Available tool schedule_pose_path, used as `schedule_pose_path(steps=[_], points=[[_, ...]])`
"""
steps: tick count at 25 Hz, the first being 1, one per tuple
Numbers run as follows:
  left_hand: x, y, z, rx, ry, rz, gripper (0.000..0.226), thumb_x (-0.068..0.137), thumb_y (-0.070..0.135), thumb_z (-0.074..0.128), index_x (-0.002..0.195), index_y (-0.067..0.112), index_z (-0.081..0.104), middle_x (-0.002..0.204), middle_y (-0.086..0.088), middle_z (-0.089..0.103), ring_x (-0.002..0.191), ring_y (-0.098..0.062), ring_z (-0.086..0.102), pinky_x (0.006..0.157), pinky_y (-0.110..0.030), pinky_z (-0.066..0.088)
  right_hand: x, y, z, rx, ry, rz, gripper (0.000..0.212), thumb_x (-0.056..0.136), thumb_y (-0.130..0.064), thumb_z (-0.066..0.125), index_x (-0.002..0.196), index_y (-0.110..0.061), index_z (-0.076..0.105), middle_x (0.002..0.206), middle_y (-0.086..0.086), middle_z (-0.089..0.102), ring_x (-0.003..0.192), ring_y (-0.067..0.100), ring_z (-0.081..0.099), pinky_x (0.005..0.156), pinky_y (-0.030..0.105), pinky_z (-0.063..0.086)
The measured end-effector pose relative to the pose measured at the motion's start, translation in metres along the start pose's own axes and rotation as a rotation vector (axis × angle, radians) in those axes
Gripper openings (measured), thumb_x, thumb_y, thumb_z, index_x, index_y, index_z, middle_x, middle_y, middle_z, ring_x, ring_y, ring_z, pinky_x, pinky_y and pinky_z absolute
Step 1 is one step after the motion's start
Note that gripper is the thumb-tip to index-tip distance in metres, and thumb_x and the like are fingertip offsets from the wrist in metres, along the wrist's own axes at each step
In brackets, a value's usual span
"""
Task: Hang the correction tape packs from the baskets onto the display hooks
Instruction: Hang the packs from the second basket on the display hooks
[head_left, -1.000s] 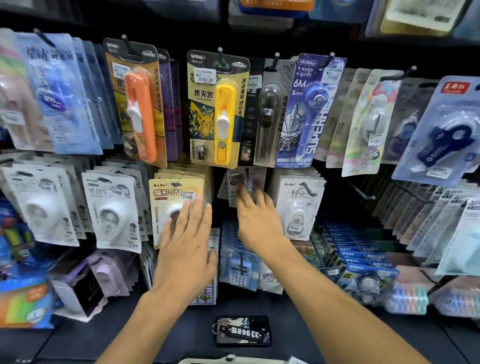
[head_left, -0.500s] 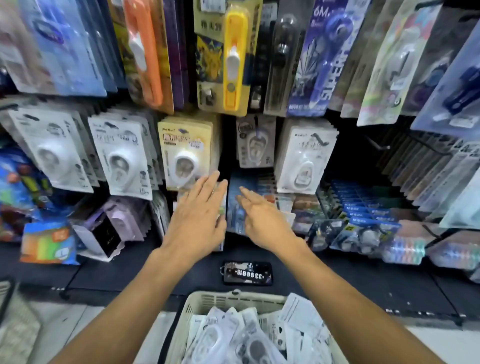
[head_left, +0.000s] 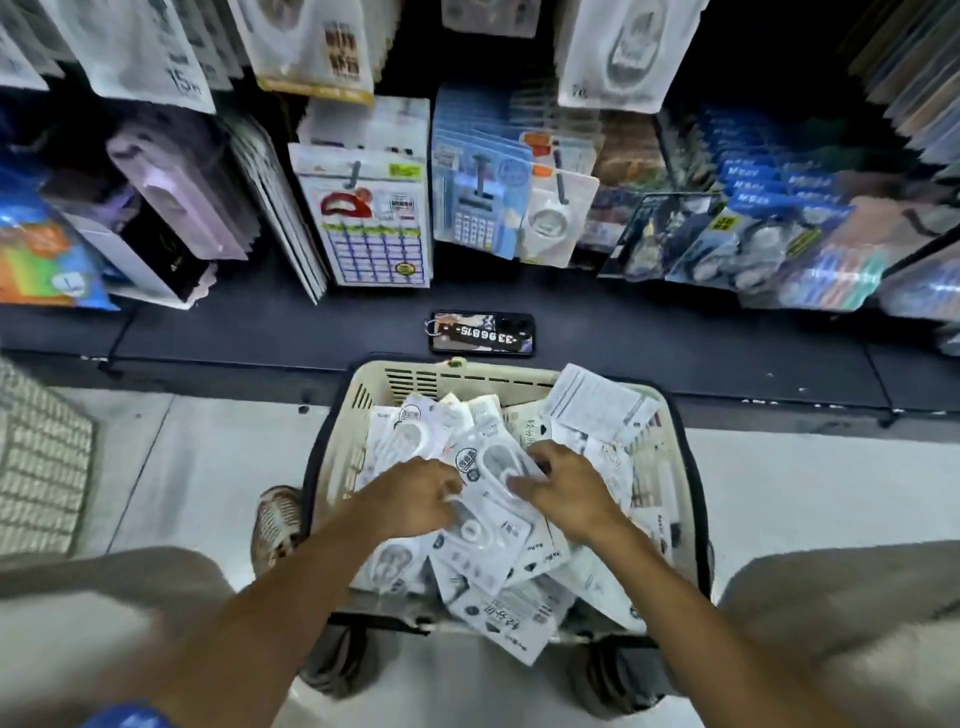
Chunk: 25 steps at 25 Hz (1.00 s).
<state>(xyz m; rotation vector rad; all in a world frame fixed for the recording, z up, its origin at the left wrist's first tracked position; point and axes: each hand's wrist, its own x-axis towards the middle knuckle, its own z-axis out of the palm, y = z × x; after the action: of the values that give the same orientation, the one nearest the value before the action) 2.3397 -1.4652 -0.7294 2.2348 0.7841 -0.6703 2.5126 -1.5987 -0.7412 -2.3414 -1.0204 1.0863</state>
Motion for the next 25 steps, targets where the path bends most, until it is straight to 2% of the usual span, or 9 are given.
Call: schedule_pose_path(steps=[3, 8, 10, 13, 16, 19, 21, 23, 25], points=[[0.008, 0.012, 0.001, -0.023, 0.005, -0.004, 0.041, 0.081, 0.036, 0.079, 0.118, 0.021, 0.067, 0.113, 0.001, 0.068, 0.105, -0.021, 0.064, 0.092, -0.033, 0.052, 0.002, -0.006, -0.001, 0.087, -0.105, 0.093, 0.075, 0.082, -0.030, 0.082, 0.147, -0.019, 0.046, 0.138, 0.001, 0.057, 0.125, 0.025, 0.056, 0.101, 0.035, 0.046], [0.017, 0.032, -0.023, 0.254, 0.361, 0.198, 0.090, 0.079, 0.035, 0.081, 0.155, 0.026, 0.033, 0.158, -0.001, 0.034, 0.147, -0.025, 0.029, 0.118, -0.046, 0.026, 0.002, -0.029, -0.019, -0.185, 0.060, -0.185, 0.050, 0.086, -0.024, 0.077, 0.133, -0.020, 0.060, 0.122, 0.010, 0.067, 0.111, 0.028, 0.061, 0.093, 0.039, 0.051], [0.017, 0.035, -0.034, 0.220, 0.331, 0.216, 0.062, 0.083, 0.040, 0.078, 0.137, 0.024, 0.054, 0.138, -0.004, 0.059, 0.133, -0.027, 0.051, 0.107, -0.041, 0.037, 0.002, -0.032, -0.026, -0.027, 0.052, -0.303, 0.036, 0.084, -0.023, 0.080, 0.117, -0.022, 0.068, 0.114, 0.001, 0.069, 0.104, 0.020, 0.064, 0.089, 0.038, 0.052], [0.014, 0.027, -0.046, 0.074, 0.363, 0.049, 0.046, 0.087, 0.045, 0.076, 0.124, 0.023, 0.060, 0.108, -0.005, 0.071, 0.096, -0.027, 0.064, 0.076, -0.032, 0.043, -0.009, -0.026, -0.030, 0.478, 0.036, -0.172, 0.026, 0.082, -0.033, 0.083, 0.101, -0.034, 0.065, 0.104, -0.012, 0.067, 0.096, 0.009, 0.063, 0.082, 0.031, 0.053], [0.008, 0.008, -0.058, -0.235, 0.449, -0.090, 0.051, 0.086, 0.032, 0.080, 0.131, 0.019, 0.058, 0.116, -0.006, 0.070, 0.101, -0.027, 0.065, 0.086, -0.036, 0.053, -0.015, -0.012, -0.009, -0.282, -0.083, -0.075, 0.062, 0.077, -0.072, 0.068, 0.123, -0.032, 0.063, 0.133, -0.003, 0.060, 0.132, 0.021, 0.046, 0.119, 0.053, 0.024], [0.002, -0.006, -0.065, -0.490, 0.523, -0.126, 0.039, 0.084, 0.024, 0.081, 0.120, 0.018, 0.066, 0.108, -0.002, 0.072, 0.096, -0.025, 0.068, 0.075, -0.032, 0.054, -0.024, -0.017, 0.030, -0.800, -0.118, -0.096, 0.070, 0.077, -0.077, 0.059, 0.118, -0.021, 0.066, 0.144, 0.008, 0.047, 0.147, 0.029, 0.023, 0.116, 0.063, -0.018], [-0.002, -0.006, -0.069, -0.478, 0.519, -0.100, 0.031, 0.085, 0.023, 0.080, 0.113, 0.021, 0.068, 0.099, 0.002, 0.072, 0.084, -0.018, 0.068, 0.062, -0.025, 0.051, -0.025, -0.024, 0.025, -0.550, -0.085, -0.087, 0.047, 0.079, -0.063, 0.070, 0.099, -0.022, 0.064, 0.123, 0.006, 0.057, 0.126, 0.023, 0.047, 0.122, 0.058, 0.009], [-0.004, -0.004, -0.072, -0.352, 0.468, -0.028, 0.026, 0.086, 0.026, 0.078, 0.109, 0.020, 0.068, 0.098, 0.001, 0.071, 0.086, -0.020, 0.068, 0.069, -0.029, 0.055, -0.022, -0.031, 0.002, 0.046, -0.142, -0.102, 0.019, 0.086, -0.031, 0.078, 0.083, -0.023, 0.060, 0.099, 0.000, 0.065, 0.081, 0.009, 0.062, 0.089, 0.040, 0.055], [-0.004, 0.003, -0.073, -0.350, 0.358, 0.055, 0.017, 0.087, 0.023, 0.077, 0.101, 0.024, 0.068, 0.095, -0.001, 0.073, 0.087, -0.023, 0.070, 0.075, -0.036, 0.059, -0.018, -0.042, -0.022, 0.287, -0.107, -0.211, 0.025, 0.088, -0.006, 0.075, 0.083, -0.027, 0.063, 0.092, -0.002, 0.070, 0.074, 0.010, 0.067, 0.069, 0.035, 0.056]])
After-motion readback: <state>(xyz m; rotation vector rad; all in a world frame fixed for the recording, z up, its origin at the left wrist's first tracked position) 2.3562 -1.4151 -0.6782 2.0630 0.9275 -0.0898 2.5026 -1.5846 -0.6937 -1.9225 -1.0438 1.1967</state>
